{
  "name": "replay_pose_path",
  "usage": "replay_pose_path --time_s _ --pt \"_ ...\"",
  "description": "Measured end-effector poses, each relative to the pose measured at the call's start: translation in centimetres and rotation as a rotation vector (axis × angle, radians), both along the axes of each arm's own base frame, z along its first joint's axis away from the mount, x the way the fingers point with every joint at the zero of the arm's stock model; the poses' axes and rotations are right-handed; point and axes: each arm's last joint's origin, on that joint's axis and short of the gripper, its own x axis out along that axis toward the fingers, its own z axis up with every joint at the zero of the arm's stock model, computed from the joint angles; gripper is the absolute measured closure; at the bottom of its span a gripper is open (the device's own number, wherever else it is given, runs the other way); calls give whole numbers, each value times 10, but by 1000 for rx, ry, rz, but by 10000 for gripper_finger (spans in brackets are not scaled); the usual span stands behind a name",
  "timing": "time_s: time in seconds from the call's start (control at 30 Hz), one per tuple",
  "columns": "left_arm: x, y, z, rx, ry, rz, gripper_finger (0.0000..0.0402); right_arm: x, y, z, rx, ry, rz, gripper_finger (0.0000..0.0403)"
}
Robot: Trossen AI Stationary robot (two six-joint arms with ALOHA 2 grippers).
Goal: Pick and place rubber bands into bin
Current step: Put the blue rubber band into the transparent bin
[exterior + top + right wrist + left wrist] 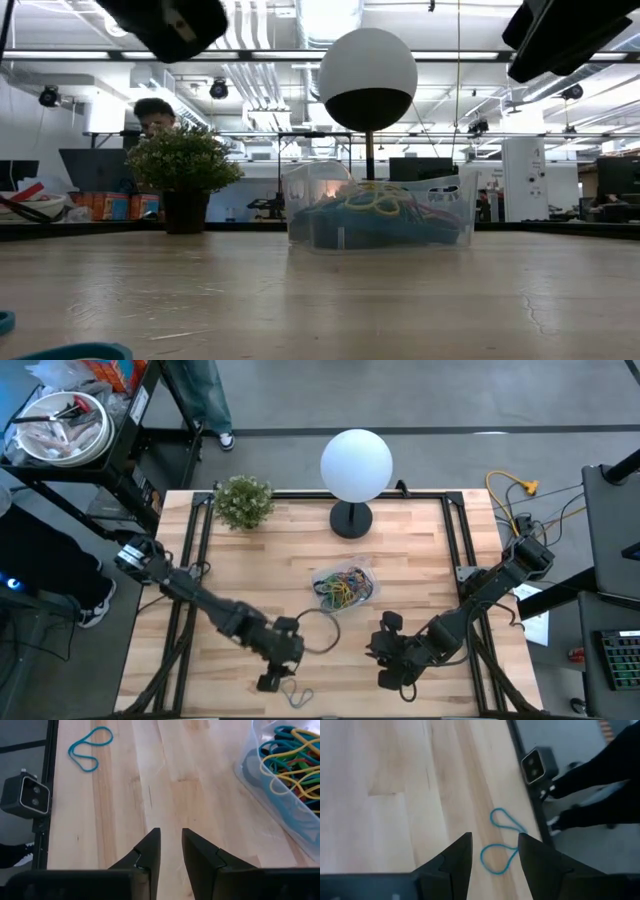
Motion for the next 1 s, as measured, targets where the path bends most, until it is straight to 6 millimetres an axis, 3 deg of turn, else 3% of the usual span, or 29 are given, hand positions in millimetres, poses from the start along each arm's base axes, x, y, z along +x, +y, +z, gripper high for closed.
replay_pose_path --time_s 0.2,0.4,0.57,1.0 --pt "-15 -14 -19 93 -27 14 258 1 -1 1 -15 -17 -7 332" --pt "-3 -25 -45 59 -60 0 259 4 -2 2 -17 -30 -1 333" --pt "3 -33 -74 48 33 -58 259 4 -2 2 -15 -31 -3 328" --pt "5 -39 -106 65 152 -48 259 5 -2 2 -8 -34 -3 337"
